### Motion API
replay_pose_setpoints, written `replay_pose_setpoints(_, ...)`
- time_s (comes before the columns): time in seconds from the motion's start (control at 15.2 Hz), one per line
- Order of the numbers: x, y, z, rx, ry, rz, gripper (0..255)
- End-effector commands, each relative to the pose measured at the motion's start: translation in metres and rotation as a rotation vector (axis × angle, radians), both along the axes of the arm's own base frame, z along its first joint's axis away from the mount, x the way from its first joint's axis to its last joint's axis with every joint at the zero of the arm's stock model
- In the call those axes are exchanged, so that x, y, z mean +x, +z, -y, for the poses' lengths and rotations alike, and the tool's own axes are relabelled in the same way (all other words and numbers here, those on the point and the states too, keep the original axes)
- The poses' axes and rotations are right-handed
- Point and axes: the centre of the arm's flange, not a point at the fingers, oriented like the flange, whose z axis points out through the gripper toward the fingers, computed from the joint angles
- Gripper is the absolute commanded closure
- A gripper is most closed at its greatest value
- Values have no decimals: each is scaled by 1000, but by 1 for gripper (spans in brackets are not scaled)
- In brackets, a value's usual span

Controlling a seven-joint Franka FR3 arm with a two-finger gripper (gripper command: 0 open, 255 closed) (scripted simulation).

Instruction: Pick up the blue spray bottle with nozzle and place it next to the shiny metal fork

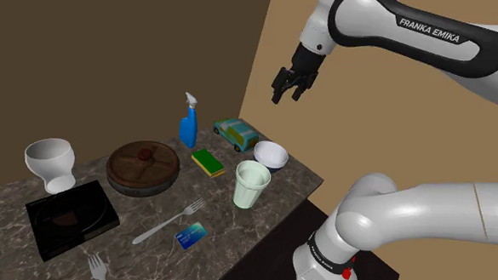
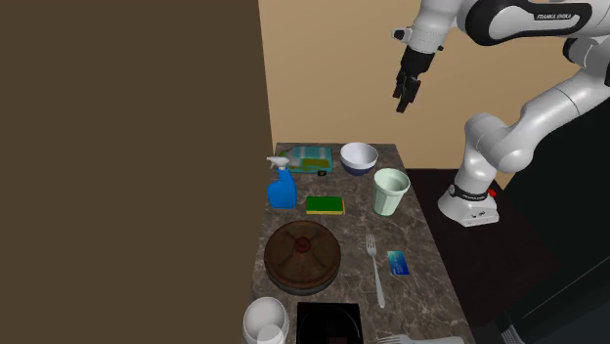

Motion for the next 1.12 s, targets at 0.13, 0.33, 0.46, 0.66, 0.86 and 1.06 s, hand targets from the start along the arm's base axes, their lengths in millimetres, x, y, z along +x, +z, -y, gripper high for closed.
replay_pose_setpoints(0.13, 26, -8, -3, 1, 2, -9, 0)
replay_pose_setpoints(0.33, 65, -22, -9, 2, 4, -22, 0)
replay_pose_setpoints(0.46, 91, -31, -12, 3, 5, -31, 0)
replay_pose_setpoints(0.66, 129, -45, -18, 5, 8, -45, 0)
replay_pose_setpoints(0.86, 168, -59, -23, 6, 10, -58, 0)
replay_pose_setpoints(1.06, 206, -74, -29, 8, 12, -72, 0)
